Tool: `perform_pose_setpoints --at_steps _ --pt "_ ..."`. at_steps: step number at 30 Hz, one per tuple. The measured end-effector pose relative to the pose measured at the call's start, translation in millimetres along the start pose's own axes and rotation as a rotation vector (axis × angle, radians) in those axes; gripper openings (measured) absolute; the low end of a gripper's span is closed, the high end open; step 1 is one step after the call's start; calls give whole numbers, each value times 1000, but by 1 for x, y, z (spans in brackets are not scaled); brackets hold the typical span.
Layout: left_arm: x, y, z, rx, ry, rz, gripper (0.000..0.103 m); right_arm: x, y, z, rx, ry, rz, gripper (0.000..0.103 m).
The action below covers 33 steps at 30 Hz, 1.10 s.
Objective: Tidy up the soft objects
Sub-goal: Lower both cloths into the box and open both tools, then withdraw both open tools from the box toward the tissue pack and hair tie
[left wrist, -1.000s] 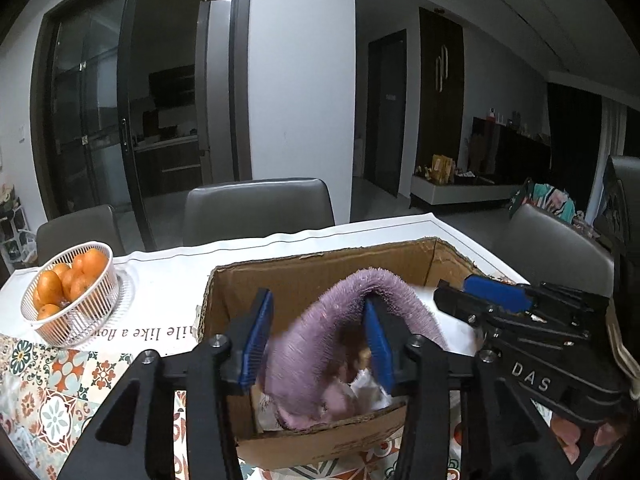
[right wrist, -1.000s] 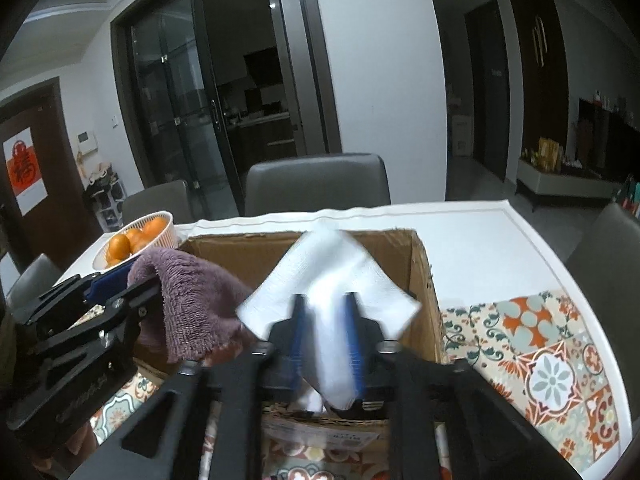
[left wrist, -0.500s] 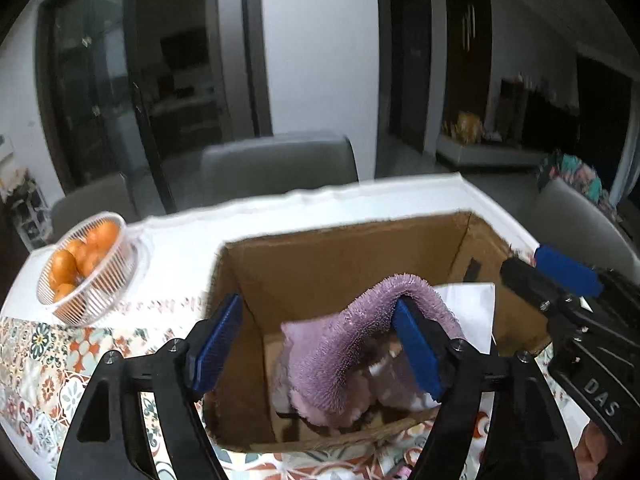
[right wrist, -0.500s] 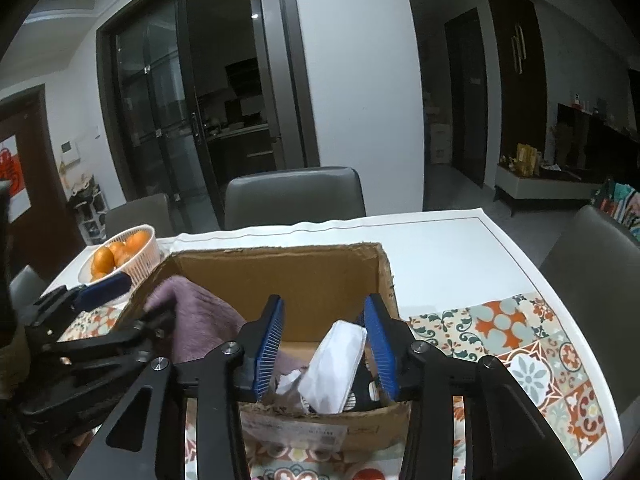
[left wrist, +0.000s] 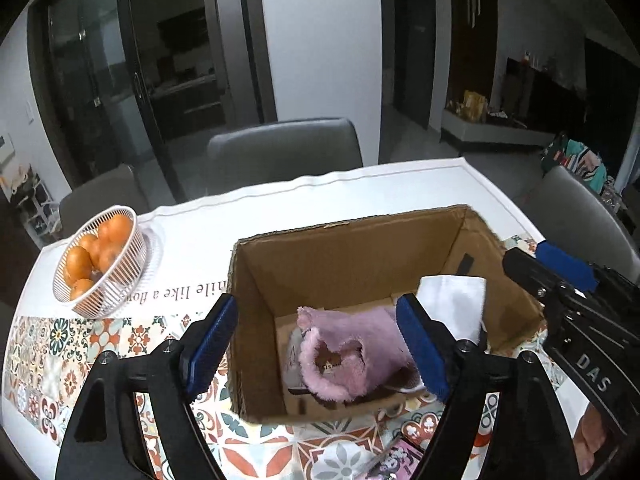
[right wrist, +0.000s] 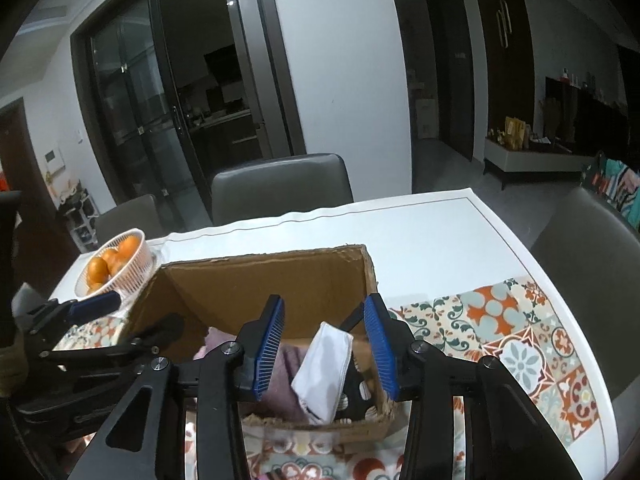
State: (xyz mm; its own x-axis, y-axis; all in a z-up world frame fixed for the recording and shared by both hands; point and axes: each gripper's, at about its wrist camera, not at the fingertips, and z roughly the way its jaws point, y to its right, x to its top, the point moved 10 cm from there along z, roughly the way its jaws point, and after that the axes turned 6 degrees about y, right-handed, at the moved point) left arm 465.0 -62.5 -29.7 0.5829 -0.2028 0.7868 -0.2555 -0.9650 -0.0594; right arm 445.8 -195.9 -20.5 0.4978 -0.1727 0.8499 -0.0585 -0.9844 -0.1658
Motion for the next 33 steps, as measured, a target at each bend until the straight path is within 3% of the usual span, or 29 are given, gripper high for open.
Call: perform_pose_setpoints --at_steps 11,17,25,29,33 --pt "-19 -2 -76 -3 154 -4 81 -10 -15 -60 29 50 -27 43" --pt "-42 -2 -117 10 233 6 81 -30 -24 -93 40 70 -44 50" --pt "-74 -8 -153 13 280 12 81 -64 -33 -130 48 78 -32 50" --pt "-89 -12 -164 2 285 17 81 -81 -38 -145 38 87 -23 58" --pt "-106 -13 -170 -22 277 25 81 -100 -41 -159 16 84 0 58"
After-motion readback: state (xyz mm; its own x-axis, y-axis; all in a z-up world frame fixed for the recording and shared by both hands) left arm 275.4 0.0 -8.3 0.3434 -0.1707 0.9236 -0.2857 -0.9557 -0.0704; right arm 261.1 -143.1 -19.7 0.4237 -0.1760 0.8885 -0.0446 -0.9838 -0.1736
